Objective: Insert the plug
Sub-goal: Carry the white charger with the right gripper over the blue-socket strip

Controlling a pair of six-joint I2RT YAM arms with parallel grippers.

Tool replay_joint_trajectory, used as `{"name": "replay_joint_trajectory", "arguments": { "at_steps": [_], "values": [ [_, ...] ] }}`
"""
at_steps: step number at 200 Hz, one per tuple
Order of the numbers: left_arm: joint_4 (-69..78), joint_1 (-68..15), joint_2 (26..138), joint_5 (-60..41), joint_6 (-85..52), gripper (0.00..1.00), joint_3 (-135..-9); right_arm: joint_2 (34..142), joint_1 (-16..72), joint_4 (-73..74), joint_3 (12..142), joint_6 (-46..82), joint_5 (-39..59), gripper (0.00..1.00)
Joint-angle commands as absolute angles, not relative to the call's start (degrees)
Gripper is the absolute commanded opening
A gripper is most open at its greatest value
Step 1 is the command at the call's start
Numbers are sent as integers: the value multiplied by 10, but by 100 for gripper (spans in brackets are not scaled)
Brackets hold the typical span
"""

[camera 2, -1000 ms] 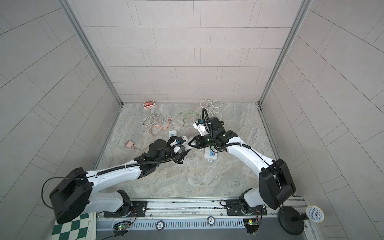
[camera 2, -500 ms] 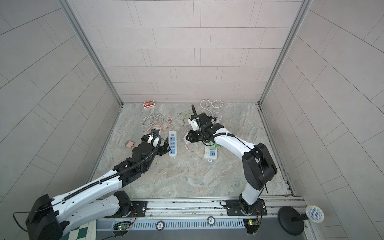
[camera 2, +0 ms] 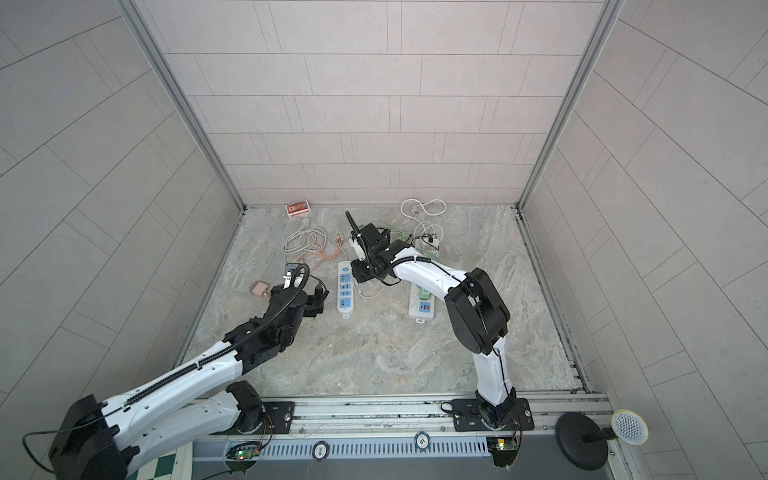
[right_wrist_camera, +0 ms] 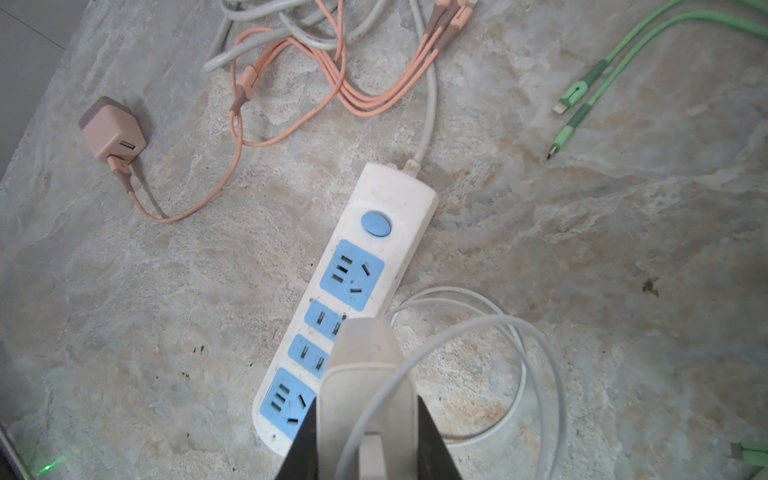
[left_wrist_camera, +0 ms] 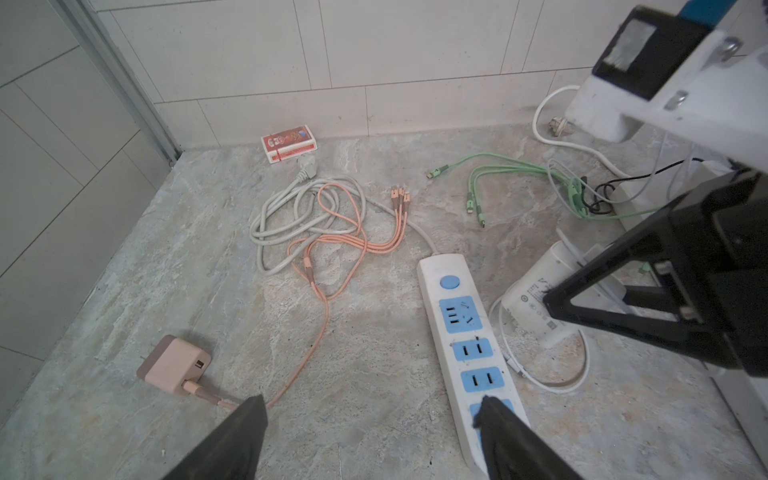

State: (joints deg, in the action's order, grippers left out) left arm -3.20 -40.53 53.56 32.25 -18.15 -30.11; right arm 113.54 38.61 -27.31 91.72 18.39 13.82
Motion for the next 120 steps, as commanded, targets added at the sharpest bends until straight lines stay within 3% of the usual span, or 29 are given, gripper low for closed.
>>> {"name": "replay_joint_trajectory", "arguments": {
  "at_steps": [1, 120],
  "values": [
    [-31, -393, 535, 309, -203, 84, -288, 1162, 389, -300, 957, 169, 123, 0],
    [-90, -353, 449, 287, -227, 83, -265, 1243, 433, -308, 1066, 245, 42, 0]
  ]
}}
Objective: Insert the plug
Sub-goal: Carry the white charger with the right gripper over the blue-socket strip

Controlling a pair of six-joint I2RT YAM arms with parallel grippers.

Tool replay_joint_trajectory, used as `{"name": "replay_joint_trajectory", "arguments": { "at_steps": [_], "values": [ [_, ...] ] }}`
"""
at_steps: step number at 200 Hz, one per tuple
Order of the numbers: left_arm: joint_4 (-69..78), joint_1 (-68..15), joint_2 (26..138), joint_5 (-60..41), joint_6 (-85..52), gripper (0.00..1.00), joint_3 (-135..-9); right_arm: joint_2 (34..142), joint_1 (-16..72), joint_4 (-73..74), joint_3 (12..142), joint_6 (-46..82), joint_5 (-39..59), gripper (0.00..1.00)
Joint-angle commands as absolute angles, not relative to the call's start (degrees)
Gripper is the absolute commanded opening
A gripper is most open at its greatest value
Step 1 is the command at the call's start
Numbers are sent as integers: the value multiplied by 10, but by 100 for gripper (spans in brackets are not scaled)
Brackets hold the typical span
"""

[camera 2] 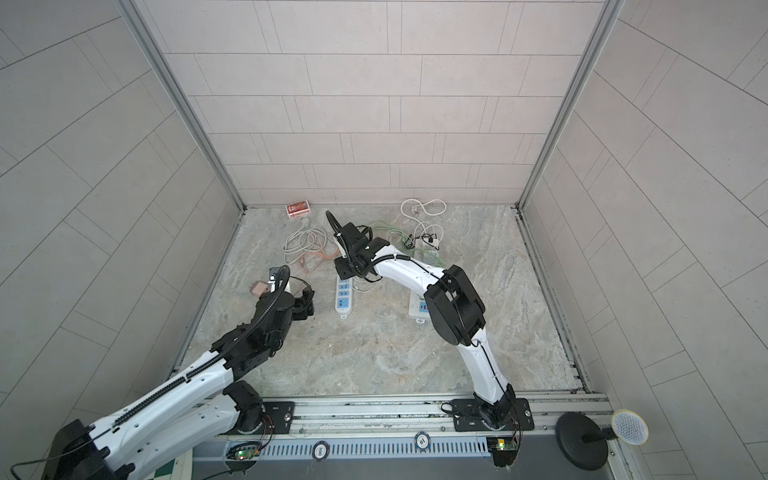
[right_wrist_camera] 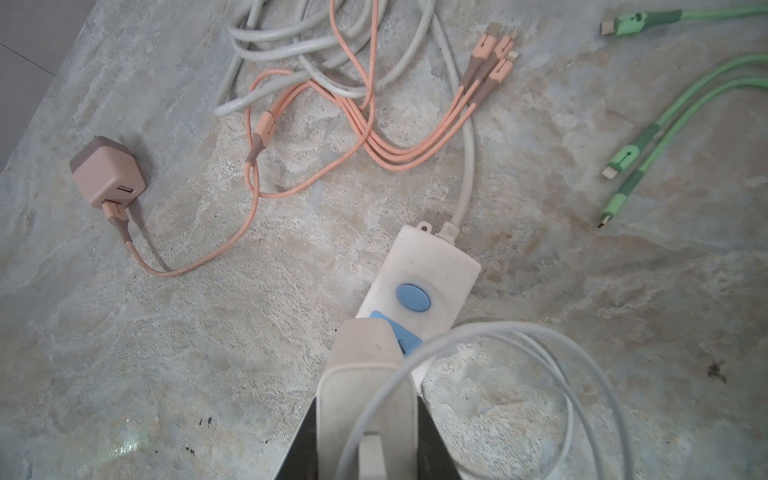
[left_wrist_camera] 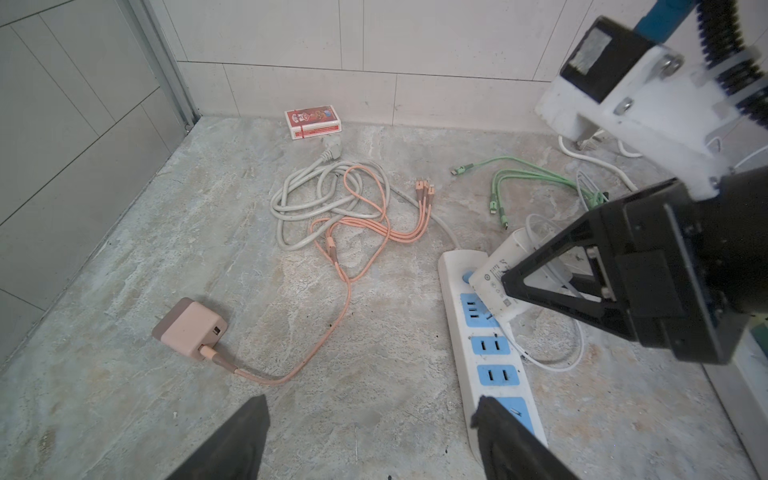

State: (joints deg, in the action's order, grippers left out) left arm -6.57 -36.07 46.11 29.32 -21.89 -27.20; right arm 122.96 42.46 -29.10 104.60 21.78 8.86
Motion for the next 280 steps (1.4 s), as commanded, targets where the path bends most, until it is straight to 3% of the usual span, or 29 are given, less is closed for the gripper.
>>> {"name": "replay_joint_trajectory", "arguments": {
  "at_steps": [1, 97, 280],
  "values": [
    [-90, -353, 441, 287, -227, 83, -265, 1244, 433, -309, 1067, 246, 41, 0],
    [-125, -338, 397, 275, -231, 85, -269, 1289, 448, -351, 1111, 319, -39, 0],
    [-156, -323, 379, 270, -251, 86, -283, 1318, 471, -396, 1108, 402, -68, 0]
  ]
}}
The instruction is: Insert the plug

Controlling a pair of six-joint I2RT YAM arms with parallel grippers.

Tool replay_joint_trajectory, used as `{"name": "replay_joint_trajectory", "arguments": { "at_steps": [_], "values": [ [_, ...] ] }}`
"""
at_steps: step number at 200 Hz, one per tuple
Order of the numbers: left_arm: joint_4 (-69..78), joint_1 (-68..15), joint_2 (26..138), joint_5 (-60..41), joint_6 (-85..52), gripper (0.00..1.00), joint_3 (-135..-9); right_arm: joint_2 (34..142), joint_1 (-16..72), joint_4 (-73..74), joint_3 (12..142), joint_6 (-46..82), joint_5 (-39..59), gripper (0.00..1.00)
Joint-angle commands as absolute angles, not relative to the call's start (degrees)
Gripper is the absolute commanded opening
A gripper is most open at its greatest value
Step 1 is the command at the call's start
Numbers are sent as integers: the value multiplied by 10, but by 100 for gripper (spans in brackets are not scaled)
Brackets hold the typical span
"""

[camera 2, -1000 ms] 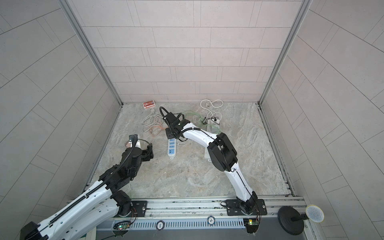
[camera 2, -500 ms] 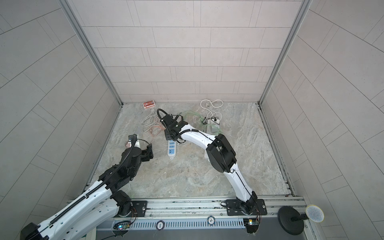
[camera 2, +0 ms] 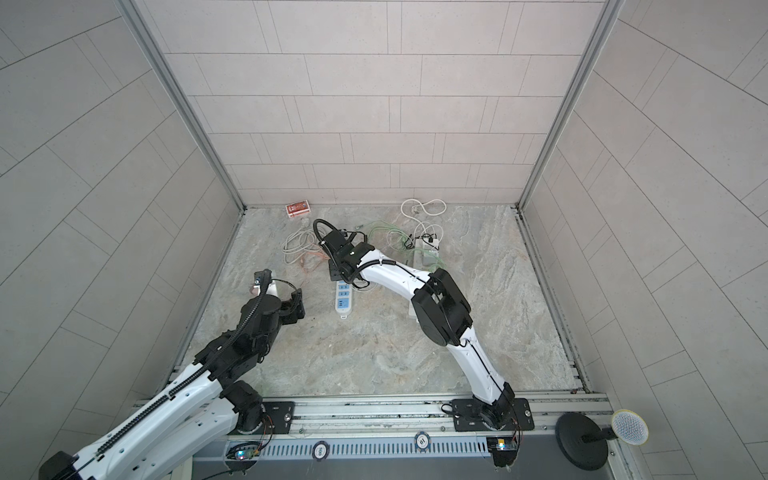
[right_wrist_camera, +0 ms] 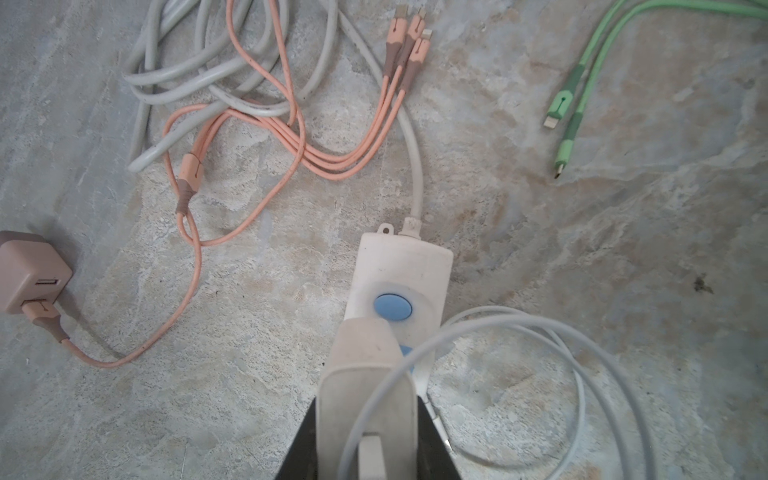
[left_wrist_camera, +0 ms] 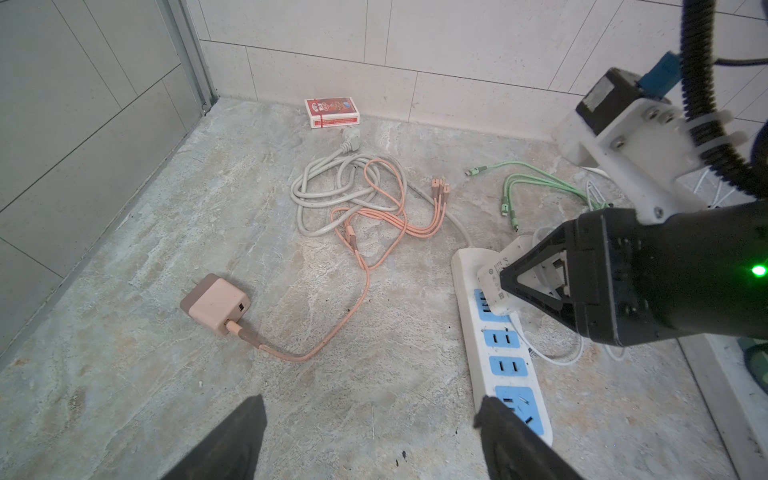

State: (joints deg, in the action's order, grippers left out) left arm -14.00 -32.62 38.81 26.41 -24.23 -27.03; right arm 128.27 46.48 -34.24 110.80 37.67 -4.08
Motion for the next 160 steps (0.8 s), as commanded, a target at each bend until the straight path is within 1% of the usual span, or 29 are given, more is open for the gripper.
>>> {"name": "replay_joint_trajectory", "arguments": {
  "at_steps": [1, 36, 77, 100, 160],
  "values": [
    [-156, -323, 378, 270, -251, 86, -283, 1318, 471, -396, 1109, 402, -69, 0],
    [-176, -321, 367, 288, -263, 86, -291, 1333, 479, -438, 1130, 413, -95, 0],
    [-190, -312, 374, 301, -265, 87, -297, 1331, 487, -443, 1131, 430, -92, 0],
    [-190, -309, 374, 300, -268, 87, -297, 1330, 484, -455, 1141, 415, -89, 0],
    [-176, -309, 401, 281, -276, 88, -292, 1369, 479, -520, 1187, 382, -74, 0]
  ]
}}
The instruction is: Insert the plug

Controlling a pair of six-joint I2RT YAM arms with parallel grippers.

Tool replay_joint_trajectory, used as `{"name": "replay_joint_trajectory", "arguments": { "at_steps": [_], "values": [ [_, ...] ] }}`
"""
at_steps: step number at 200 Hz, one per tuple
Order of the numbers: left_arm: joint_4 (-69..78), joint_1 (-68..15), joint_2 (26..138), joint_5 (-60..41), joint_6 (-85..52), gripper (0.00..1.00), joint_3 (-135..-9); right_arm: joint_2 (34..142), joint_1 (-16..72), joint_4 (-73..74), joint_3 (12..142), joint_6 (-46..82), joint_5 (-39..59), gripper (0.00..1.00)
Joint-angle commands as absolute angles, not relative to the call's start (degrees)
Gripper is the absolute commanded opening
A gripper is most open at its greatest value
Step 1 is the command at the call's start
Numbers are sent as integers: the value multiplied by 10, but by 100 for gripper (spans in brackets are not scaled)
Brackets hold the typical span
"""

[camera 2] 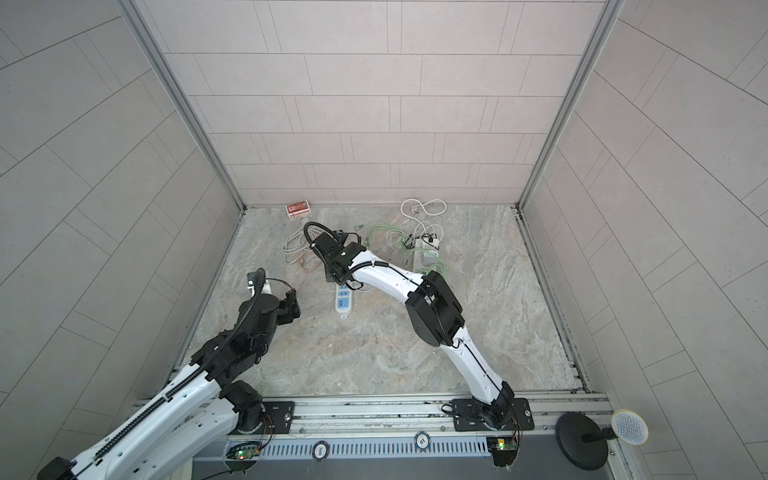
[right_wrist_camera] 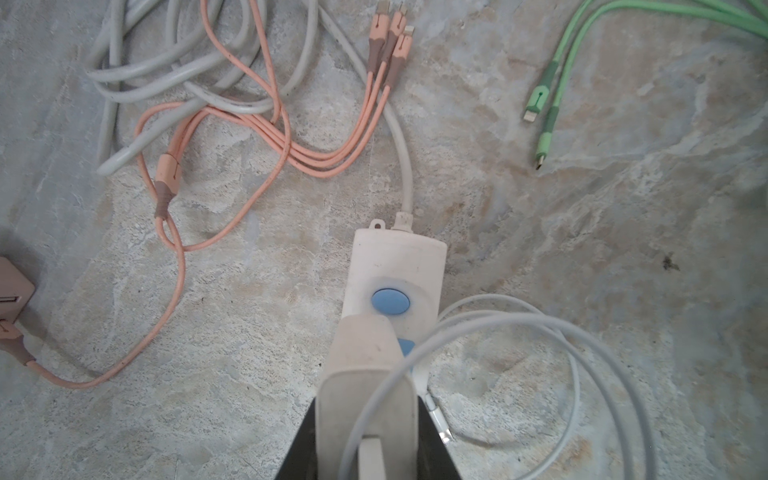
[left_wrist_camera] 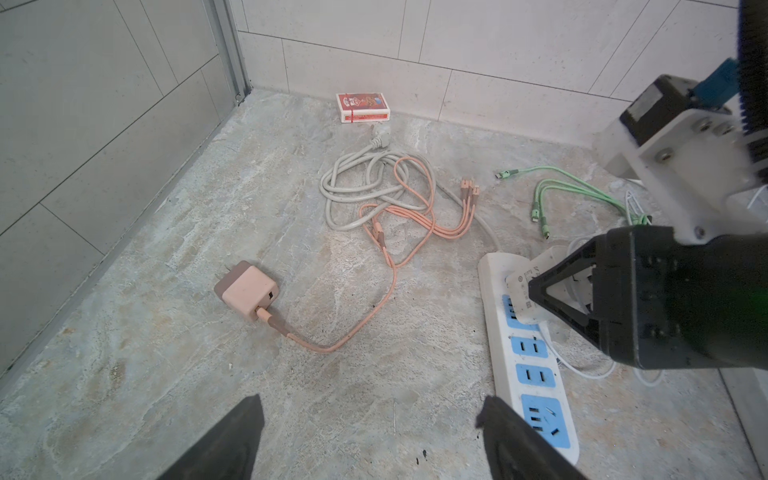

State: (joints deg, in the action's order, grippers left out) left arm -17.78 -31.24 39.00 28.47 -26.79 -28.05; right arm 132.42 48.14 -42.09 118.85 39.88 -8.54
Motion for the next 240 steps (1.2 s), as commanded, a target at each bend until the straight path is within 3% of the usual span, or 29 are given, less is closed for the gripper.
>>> {"name": "replay_joint_trajectory", "arguments": {
  "at_steps": [1, 52, 95, 136, 240],
  "values": [
    [-176, -309, 401, 282, -276, 88, -292, 1370, 479, -522, 1188, 382, -74, 0],
    [-167, -309, 425, 275, -279, 87, -297, 1379, 474, -607, 1199, 344, -116, 0],
    [-157, -309, 430, 266, -283, 86, -289, 1326, 465, -590, 1131, 339, -135, 0],
    [-158, -309, 430, 258, -284, 84, -289, 1282, 452, -530, 1081, 317, -77, 0],
    [-153, -309, 421, 256, -280, 83, -283, 1268, 419, -613, 1180, 241, -5, 0]
  ]
}}
